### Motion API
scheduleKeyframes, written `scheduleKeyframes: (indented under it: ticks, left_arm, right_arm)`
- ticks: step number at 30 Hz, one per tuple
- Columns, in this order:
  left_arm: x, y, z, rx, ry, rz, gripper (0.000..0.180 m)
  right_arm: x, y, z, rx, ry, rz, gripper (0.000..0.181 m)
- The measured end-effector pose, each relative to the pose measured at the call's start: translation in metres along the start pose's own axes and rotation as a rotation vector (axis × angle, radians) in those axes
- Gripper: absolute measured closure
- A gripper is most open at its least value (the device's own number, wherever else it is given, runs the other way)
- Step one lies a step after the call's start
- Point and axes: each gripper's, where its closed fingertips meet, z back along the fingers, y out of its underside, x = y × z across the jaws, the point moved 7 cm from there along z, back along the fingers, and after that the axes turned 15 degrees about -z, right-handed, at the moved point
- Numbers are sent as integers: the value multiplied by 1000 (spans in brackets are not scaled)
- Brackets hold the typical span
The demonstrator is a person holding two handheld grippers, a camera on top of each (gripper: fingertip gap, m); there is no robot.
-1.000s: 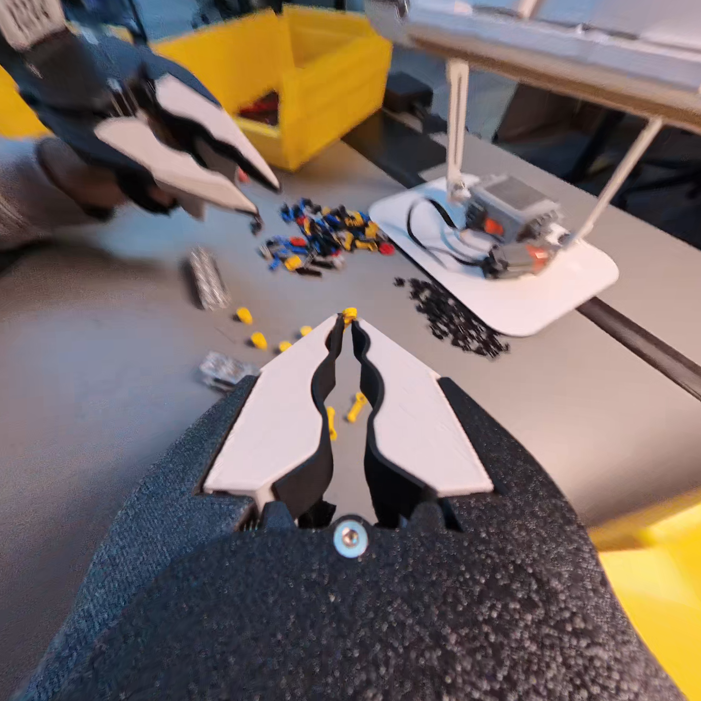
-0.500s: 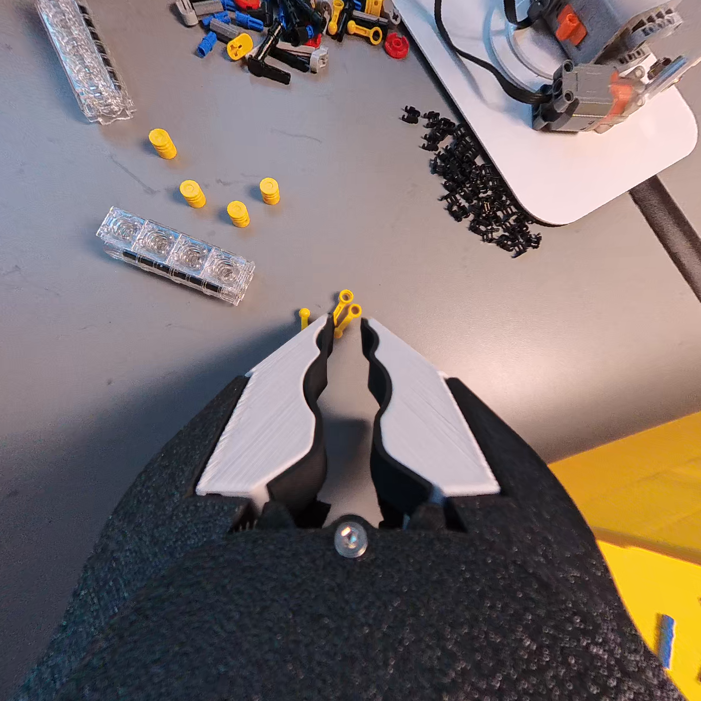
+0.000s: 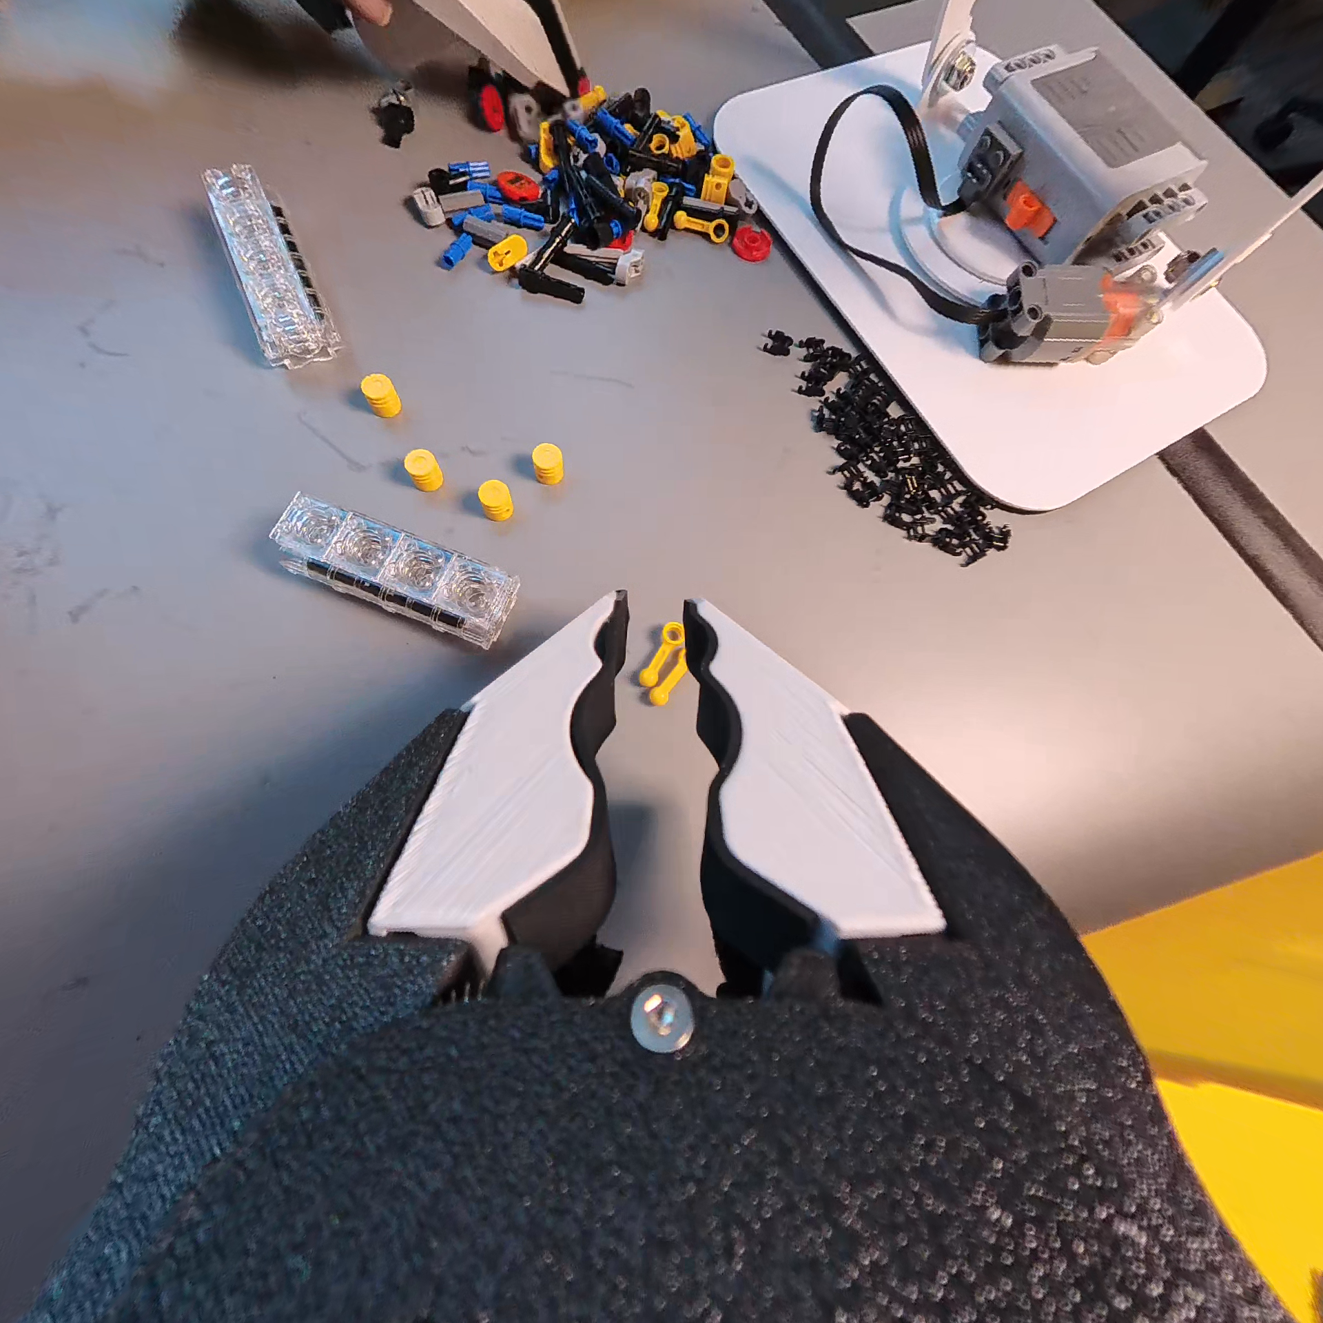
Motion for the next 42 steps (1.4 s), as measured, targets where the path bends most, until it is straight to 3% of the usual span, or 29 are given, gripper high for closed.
scheduleKeyframes:
  ticks: [10,32,42]
  left_arm:
    - [8,-1,1,6,22,27,167]
    - [-4,-4,10,62,128,-181,166]
    - [-5,-7,-1,88,132,-100,169]
  right_arm:
    - [2,0,-3,-10,-29,-14,166]
    - [-2,4,-3,-6,-32,-11,166]
    - [1,5,-6,4,-44,-5,166]
